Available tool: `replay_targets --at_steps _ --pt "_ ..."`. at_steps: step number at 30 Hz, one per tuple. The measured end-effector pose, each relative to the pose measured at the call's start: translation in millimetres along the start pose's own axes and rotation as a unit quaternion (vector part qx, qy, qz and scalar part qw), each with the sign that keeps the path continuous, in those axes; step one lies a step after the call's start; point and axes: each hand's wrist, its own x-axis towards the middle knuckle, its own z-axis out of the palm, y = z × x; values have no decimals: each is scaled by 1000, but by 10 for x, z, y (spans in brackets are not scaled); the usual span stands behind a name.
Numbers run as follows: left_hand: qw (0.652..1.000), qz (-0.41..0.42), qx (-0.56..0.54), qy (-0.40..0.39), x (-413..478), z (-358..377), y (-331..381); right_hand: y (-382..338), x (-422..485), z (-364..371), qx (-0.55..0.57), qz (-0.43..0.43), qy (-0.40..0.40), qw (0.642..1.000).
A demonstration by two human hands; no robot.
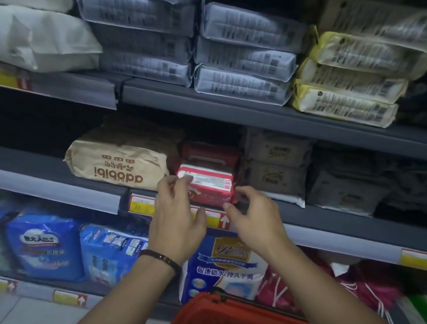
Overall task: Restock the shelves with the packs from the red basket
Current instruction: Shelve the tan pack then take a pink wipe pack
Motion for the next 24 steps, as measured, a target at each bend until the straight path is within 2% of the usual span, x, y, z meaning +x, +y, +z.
replay_targets --at_steps 5,8,10,12,14,16,18,20,21,24 --pt "996 67 41 -53 -280 -70 154 297 -625 -356 -25 -22 -4 999" --pt "969 97 59 -222 -589 -29 177 607 -1173 -387 15 15 -29 999" --pt "917 122 111 -364 -845 30 216 855 -1526 -324 59 49 -52 996" --pt "822 138 176 -523 -1097 97 287 1122 -1862 -223 110 94 -64 987" --pt "735 130 224 -627 -1353 155 319 1420 -2183 -73 119 149 -82 978" --pt "699 120 250 -660 -1616 207 310 1728 -2453 83 103 218 -125 962" --pt "662 132 278 -684 -1899 303 260 2023 -2641 221 77 294 -200 932" --pt "605 138 309 -720 -2131 407 227 2263 -2739 301 13 334 -280 900" --pt "588 136 313 -734 -2210 466 213 2357 -2774 326 -24 342 -309 887" --pt "587 135 275 -750 -2296 622 252 2518 -2803 424 -88 356 -377 851"
